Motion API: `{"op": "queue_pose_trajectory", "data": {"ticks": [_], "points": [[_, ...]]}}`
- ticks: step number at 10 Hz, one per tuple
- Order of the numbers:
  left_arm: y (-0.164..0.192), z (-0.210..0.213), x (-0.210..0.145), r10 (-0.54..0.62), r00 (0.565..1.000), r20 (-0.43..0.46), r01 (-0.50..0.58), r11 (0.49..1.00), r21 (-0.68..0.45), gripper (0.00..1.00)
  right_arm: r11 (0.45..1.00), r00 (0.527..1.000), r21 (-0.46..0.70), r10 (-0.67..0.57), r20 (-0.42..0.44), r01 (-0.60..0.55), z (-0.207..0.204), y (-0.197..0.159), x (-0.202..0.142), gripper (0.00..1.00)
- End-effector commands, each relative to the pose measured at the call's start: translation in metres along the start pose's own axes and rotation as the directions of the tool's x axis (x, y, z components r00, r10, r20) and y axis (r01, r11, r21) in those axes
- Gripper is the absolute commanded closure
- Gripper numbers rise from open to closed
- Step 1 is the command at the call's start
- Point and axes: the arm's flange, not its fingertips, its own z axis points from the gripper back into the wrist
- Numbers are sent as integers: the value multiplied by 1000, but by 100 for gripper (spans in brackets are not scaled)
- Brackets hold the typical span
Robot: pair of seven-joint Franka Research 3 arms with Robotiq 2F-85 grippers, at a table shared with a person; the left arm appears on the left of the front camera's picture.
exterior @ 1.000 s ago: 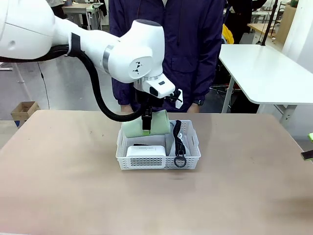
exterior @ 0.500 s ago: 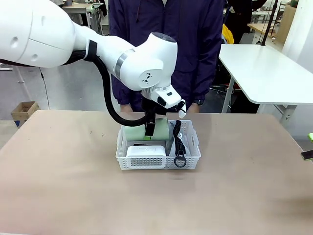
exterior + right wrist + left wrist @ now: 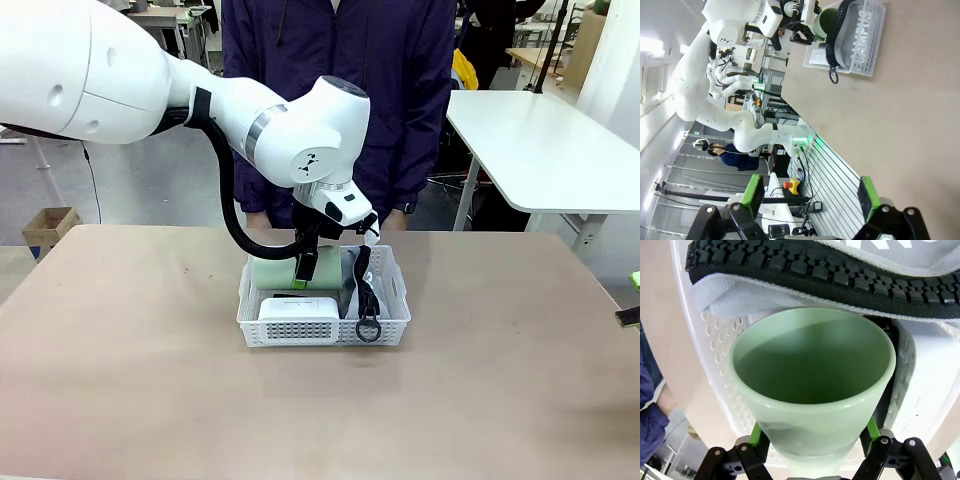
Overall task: Efficiently arrange items inside the basket to fit them all.
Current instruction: Pick up the Reusable plastic cup and place it inside the Organizing basket.
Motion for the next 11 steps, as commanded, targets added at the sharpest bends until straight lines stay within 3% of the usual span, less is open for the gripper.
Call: {"op": "queue_pose_trajectory", "data": {"ticks": [1,8,9,11], "points": [[3,2,6,21,999,-32,-21,1000,10,15,1000,1000,-3,17,-9,-17,2,0,-2,0],[9,-13,11,25,997,-67,-25,1000,2,15,1000,1000,-3,17,-9,-17,2,0,-2,0],[9,-14,11,25,997,-66,-25,1000,0,0,1000,1000,-3,17,-9,-17,2,0,-2,0],[10,-15,11,13,997,-79,-13,1000,-4,0,1000,1000,-3,17,-9,-17,2,0,-2,0]]}}
